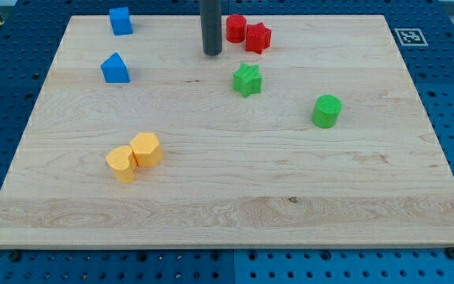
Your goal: Push the red circle and red star slightly right
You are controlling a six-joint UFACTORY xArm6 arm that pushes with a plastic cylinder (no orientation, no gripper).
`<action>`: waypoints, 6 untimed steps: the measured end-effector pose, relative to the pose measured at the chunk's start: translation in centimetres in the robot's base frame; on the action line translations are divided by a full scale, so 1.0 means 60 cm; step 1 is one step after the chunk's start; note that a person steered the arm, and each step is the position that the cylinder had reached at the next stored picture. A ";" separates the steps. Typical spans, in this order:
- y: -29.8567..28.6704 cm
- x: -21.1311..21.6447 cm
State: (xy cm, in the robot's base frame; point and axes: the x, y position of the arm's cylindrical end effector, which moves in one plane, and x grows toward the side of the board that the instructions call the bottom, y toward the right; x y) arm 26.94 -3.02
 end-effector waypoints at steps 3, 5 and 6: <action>-0.019 -0.079; 0.068 -0.061; 0.071 -0.023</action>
State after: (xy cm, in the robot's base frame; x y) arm 25.55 1.25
